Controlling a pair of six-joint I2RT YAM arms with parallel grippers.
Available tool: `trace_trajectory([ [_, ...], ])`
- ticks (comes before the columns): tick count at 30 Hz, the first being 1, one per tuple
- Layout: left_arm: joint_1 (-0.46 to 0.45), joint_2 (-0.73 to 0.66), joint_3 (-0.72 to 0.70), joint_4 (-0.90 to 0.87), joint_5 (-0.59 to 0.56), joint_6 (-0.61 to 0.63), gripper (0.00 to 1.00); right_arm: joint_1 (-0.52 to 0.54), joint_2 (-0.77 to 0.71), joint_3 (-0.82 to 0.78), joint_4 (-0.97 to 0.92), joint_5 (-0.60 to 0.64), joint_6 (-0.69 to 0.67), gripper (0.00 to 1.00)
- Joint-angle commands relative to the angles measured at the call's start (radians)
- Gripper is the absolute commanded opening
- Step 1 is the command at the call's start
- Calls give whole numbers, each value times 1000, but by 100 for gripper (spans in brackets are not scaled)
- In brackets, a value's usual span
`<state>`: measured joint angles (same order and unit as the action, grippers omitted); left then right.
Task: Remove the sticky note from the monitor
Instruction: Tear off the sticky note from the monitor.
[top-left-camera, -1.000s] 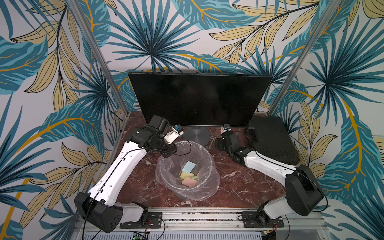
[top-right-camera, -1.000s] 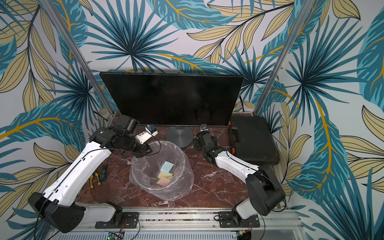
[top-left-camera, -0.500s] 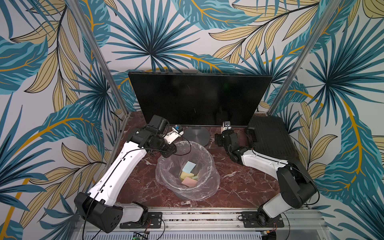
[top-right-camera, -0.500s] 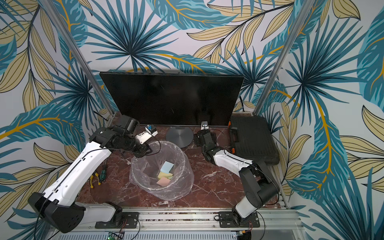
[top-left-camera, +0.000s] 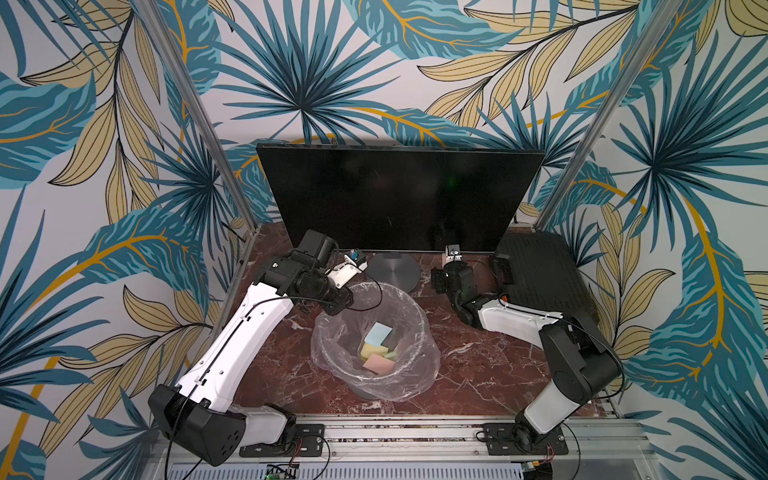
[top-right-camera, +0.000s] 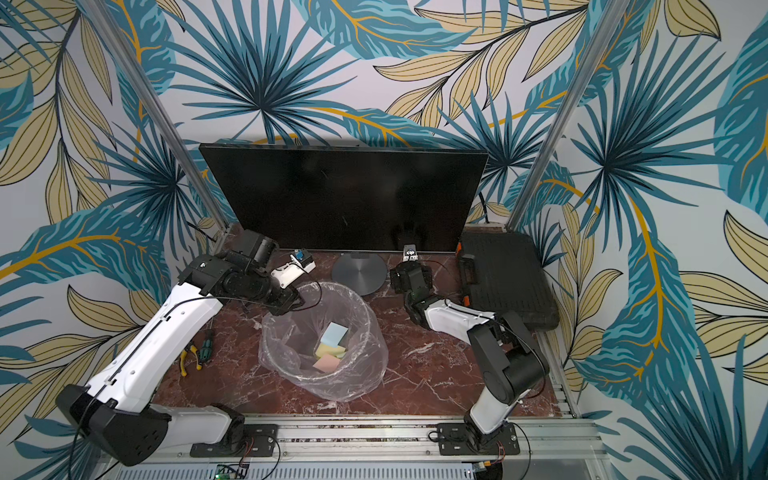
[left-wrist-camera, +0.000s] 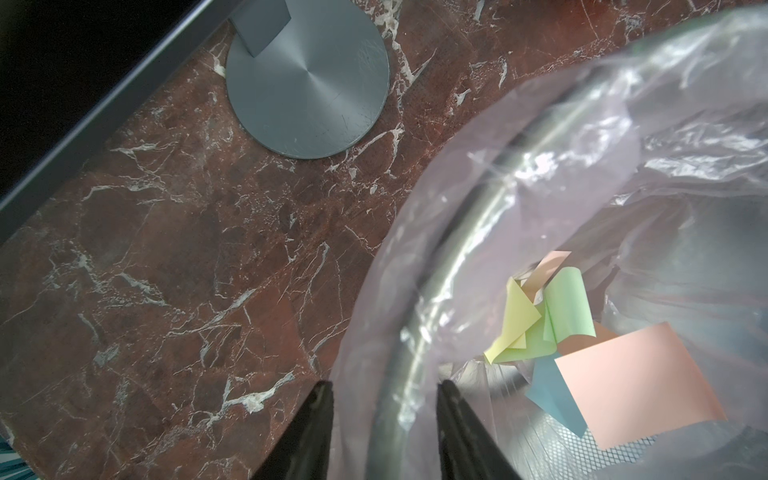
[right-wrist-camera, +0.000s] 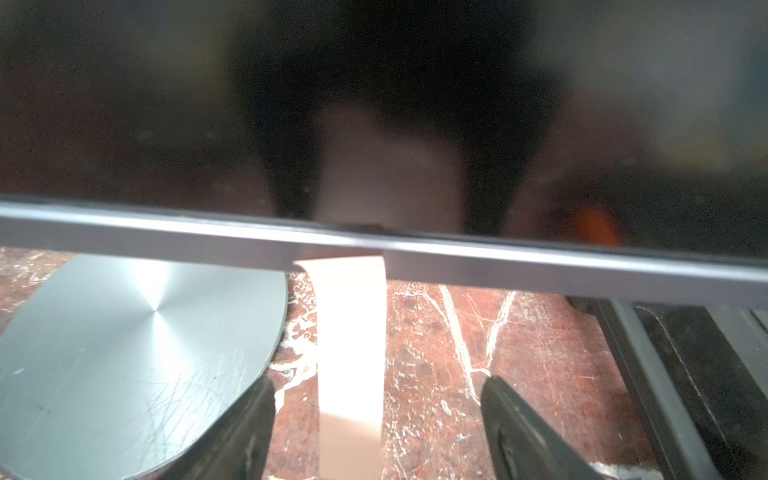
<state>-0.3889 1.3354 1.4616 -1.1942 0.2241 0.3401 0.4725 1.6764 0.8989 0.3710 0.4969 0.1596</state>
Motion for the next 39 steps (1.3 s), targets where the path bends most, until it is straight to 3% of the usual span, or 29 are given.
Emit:
trace_trajectory([
  [1,0,-4,6,1,3,-3,44,-8,22,-13,45,2,-11,78],
  [7,0,-4,7,-1,2,-4,44,-17,39,-9,67,-2,-18,73],
  [17,1,-7,6,-2,3,-3,44,-24,41,-15,109,-12,-34,56],
  [19,0,-7,6,-3,2,-3,44,-23,40,-16,113,-19,-37,47],
  [23,0,-11,3,-4,2,-3,44,-24,34,-22,117,-22,-37,13],
  [26,1,-13,1,-1,2,-1,44,-23,17,-41,127,-25,-31,2],
  [34,-1,-14,2,-1,4,-2,44,-24,-68,-102,120,-68,-17,0],
  [39,0,-17,-1,0,1,-1,44,-24,-195,-152,33,-137,17,0],
])
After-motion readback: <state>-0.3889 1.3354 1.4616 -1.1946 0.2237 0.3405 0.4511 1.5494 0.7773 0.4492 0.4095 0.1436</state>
